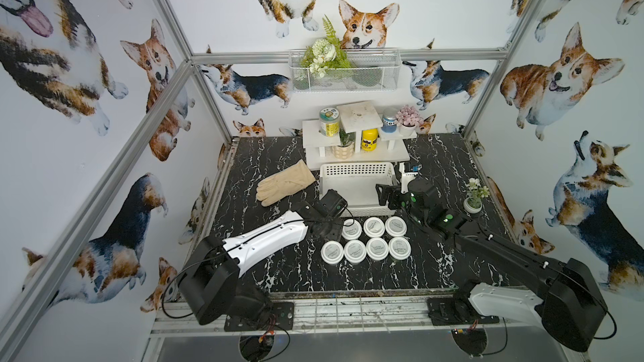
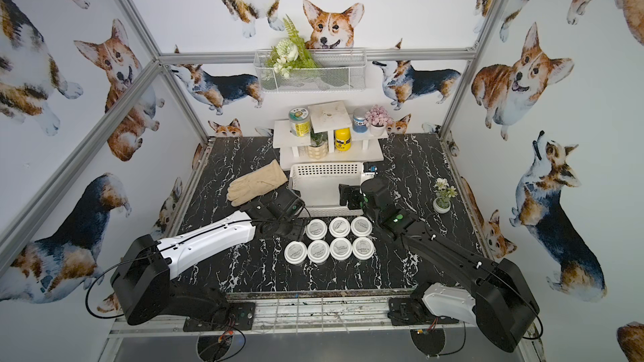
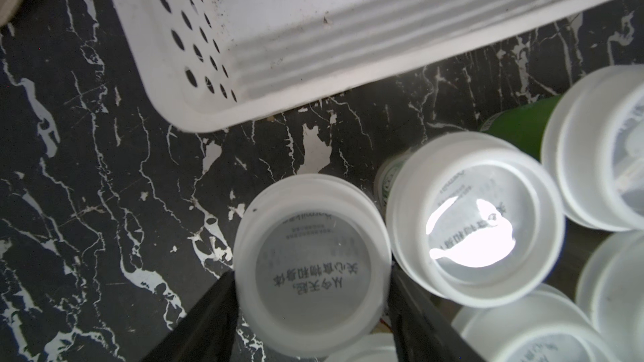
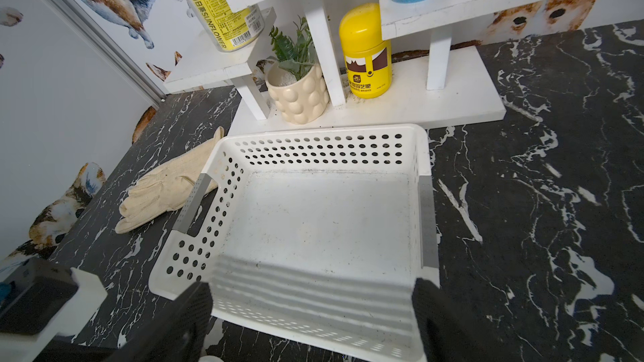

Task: Put the yogurt in the basket
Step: Pick up the yogurt from the center of the board.

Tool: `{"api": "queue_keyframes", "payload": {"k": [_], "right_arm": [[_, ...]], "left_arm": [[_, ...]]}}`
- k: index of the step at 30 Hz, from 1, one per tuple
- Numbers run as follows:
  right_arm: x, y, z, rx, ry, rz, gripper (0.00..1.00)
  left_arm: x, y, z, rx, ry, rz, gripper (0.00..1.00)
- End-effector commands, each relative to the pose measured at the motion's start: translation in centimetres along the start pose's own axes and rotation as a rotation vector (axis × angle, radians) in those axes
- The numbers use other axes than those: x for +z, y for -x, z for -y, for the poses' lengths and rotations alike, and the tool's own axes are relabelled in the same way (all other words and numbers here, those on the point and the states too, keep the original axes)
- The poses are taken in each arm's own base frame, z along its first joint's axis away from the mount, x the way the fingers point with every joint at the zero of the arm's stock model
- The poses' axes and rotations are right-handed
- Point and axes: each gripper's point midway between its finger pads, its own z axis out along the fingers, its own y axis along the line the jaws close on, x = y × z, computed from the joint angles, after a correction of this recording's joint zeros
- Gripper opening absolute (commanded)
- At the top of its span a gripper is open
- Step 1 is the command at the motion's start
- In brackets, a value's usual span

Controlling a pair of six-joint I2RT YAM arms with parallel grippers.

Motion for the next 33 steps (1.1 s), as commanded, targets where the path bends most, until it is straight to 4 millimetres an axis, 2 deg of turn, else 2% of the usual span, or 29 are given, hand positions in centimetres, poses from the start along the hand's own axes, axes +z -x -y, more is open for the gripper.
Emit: {"api": "queue_keyframes", "payload": {"k": [1, 11, 24, 28, 33], "right_arm": [[0.0, 0.5, -0.2, -0.010, 0.007, 0.010, 0.95], [0.0, 0.4, -0.2, -0.013, 0.006, 0.006, 0.95], [0.2, 0.4, -0.2, -0.012, 0.003, 0.000, 0.95], [0.3, 0.2, -0.2, -0.012, 0.001, -0.004, 0.95], [0.3, 0.2, -0.3, -0.013, 0.001, -0.006, 0.95]], "left_arm": [[-0.1, -0.1, -0.7, 0.004, 0.036, -0.002, 0.70], [-1.1, 0.0, -0.7, 0.011, 0.033, -0.009, 0.71], [-7.1, 1.9, 0.5, 0.026, -0.035, 0.032, 0.70], [-8.7, 3.3, 0.8, 0.047, -0.034, 0.052, 0.70], [-9.2, 5.8, 1.4, 0.084, -0.013, 0.072, 0.69]]}}
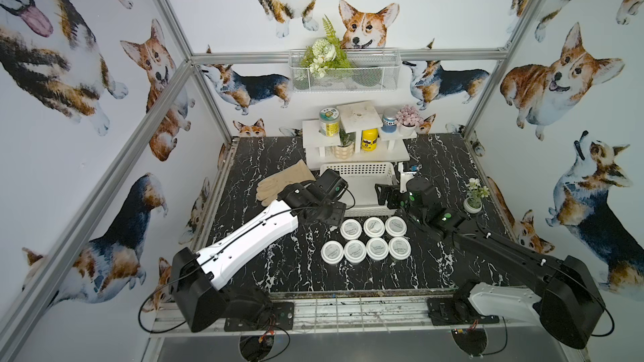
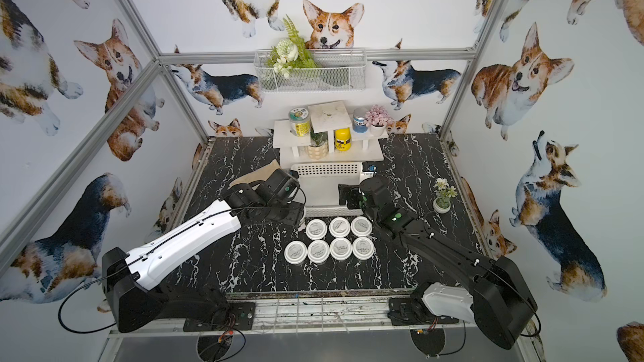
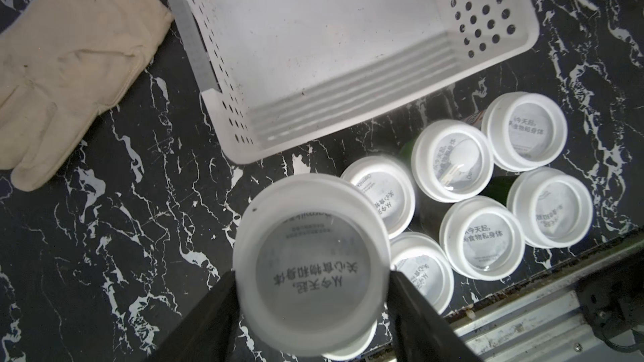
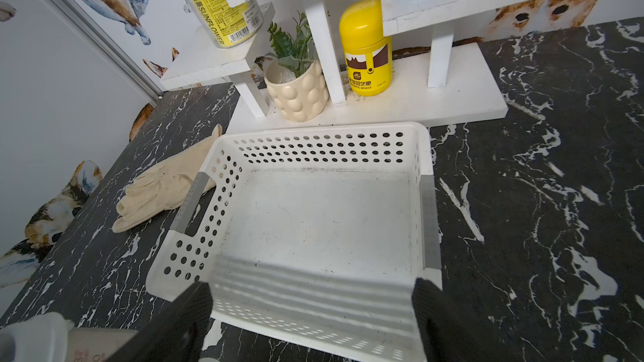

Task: Put the yogurt in the basket
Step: Pick up the yogurt from the center of the board, then place the yogurt in the basket.

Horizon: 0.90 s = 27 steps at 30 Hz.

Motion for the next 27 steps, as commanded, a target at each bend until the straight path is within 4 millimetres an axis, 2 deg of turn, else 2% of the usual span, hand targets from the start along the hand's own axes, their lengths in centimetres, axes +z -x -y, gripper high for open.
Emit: {"api": "queue_keyframes", "payload": {"k": [1, 5, 10, 17, 22, 27], "right_arm": [[-0.1, 0.3, -0.2, -0.011, 0.005, 0.004, 0.95], [0.0, 0.3, -0.2, -0.011, 0.006, 0.004, 0.95], [0.1, 0.2, -0.2, -0.016, 0.003, -0.003, 0.95], [0.5, 0.2, -0.2, -0.019, -0.003, -0.015, 0.95], [0.8, 0.0, -0.2, -0.023, -0.007, -0.025, 0.95], [0.9, 0.0, -0.2, -0.024, -0.008, -0.026, 0.95]], "left_arm": [[-0.2, 1.2, -0.1, 0.045, 0.030, -0.006, 0.69], [-0.1, 4.1, 0.4, 0.064, 0.035, 0.026, 0.68], [0.7, 7.8, 0.1, 0.073, 0.045, 0.053, 0.68], [4.0, 11.4, -1.6, 0.058, 0.044, 0.053, 0.66], [7.0, 13.2, -3.5, 0.044, 0.055, 0.040, 0.66], [10.1, 14.8, -4.4, 0.029, 0.045, 0.041, 0.65]]}}
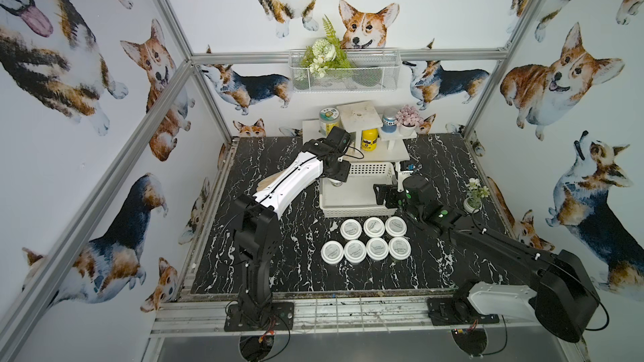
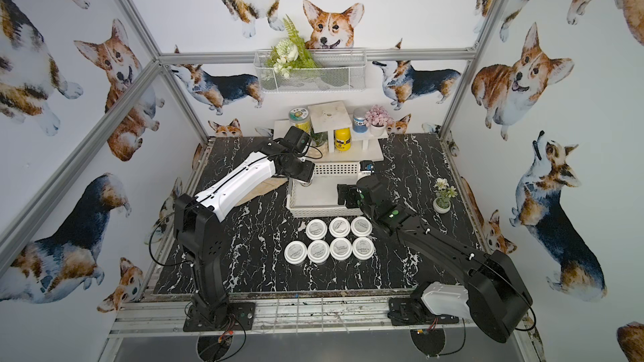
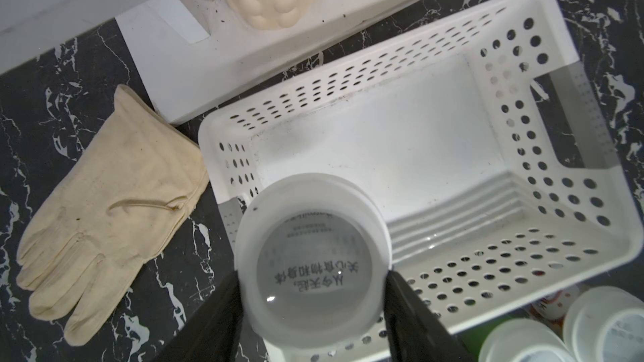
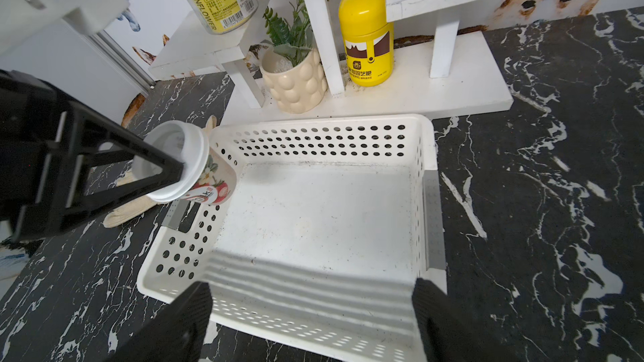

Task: Put the yogurt in the basket
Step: Place the yogurt in the basket.

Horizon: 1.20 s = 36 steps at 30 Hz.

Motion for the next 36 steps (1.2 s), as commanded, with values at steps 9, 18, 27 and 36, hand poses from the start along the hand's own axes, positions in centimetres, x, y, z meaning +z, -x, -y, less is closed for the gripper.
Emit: {"api": "queue_keyframes", "payload": {"k": [9, 18, 27, 36], "right_arm": [[0.3, 0.2, -0.2, -0.020, -0.001, -0.005, 0.95], [0.3, 0.2, -0.3, -0.020, 0.001, -0.008, 0.95], [0.3, 0.2, -0.3, -0.023, 0.003, -0.009, 0.95], [0.5, 0.1, -0.3, -0.024, 0.002, -0.013, 0.95]], "left_arm": [[6.3, 0.6, 0.1, 0.016, 0.003, -0.017, 0.64], [7.4, -0.1, -2.0, -0.021, 0.023, -0.019, 0.63], [8.1, 0.0, -2.9, -0.046, 0.031, -0.011, 0.63], [8.1, 0.3, -3.4, -0.058, 0.045, 0.001, 0.65]]}}
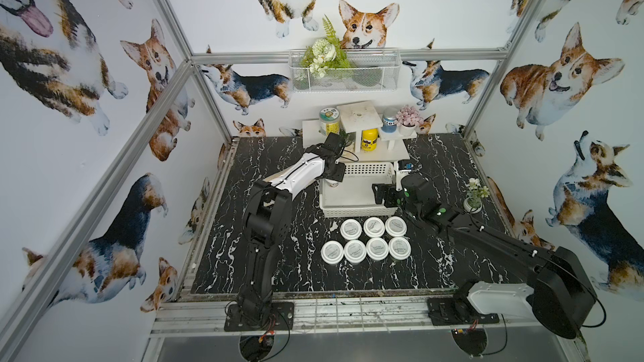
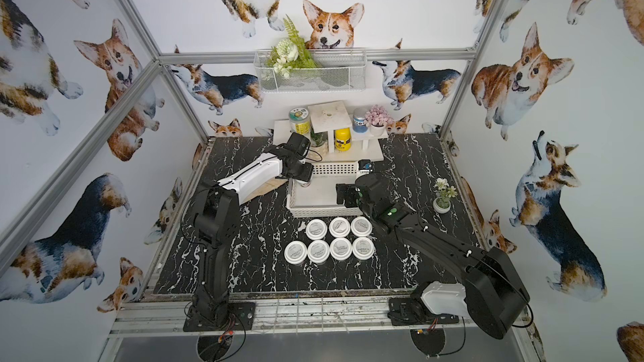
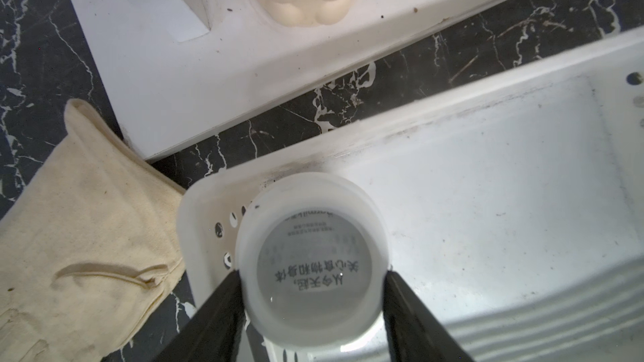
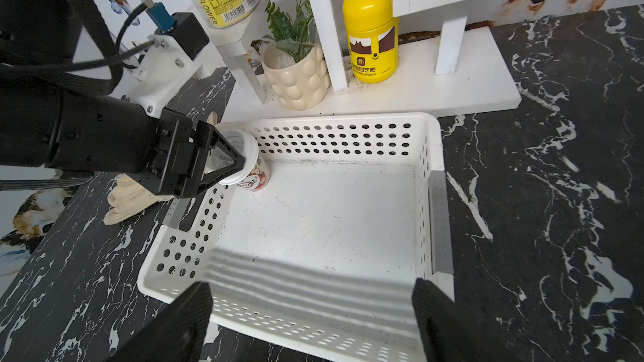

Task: Put the yogurt in the basket
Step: Place the yogurt in the basket.

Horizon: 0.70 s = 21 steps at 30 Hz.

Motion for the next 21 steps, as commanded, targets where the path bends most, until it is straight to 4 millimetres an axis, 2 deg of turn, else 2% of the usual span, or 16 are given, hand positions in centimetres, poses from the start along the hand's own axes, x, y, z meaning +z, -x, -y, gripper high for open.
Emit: {"api": "queue_keyframes", "payload": {"k": [1, 5, 9, 12, 15, 17, 21], "right_arm": [[0.0, 0.3, -0.1, -0.018, -0.004, 0.004, 0.95], [0.1, 0.2, 0.0, -0.020, -0.006, -0.002, 0.95], [0.1, 0.2, -0.1, -0.018, -0.004, 0.001, 0.95], [0.1, 0.2, -0.1, -0.019, -0.005, 0.000, 0.95], [0.1, 0.2, -0.1, -0.020, -0.005, -0.002, 0.95], [0.1, 0.2, -0.1, -0.020, -0.004, 0.000, 0.95], [0.0, 0.3, -0.3, -0.025, 0.004, 0.001, 0.95]], "left_arm": [[-0.1, 0.4, -0.4, -0.014, 0.014, 0.019, 0.66], [-0.3, 0.5, -0.7, -0.020, 0.027, 0.027, 0.74], [-0.8, 0.9, -0.6, -0.026, 0.024, 0.047, 0.91], [-1.5, 1.5, -0.5, -0.030, 0.012, 0.086, 0.93], [-3.2, 2.7, 0.0, -0.028, -0.009, 0.175, 0.94], [-5.2, 3.6, 0.2, -0.031, -0.008, 0.257, 0.94], [-8.8, 3.9, 0.1, -0.065, -0.006, 0.415, 0.93]]}}
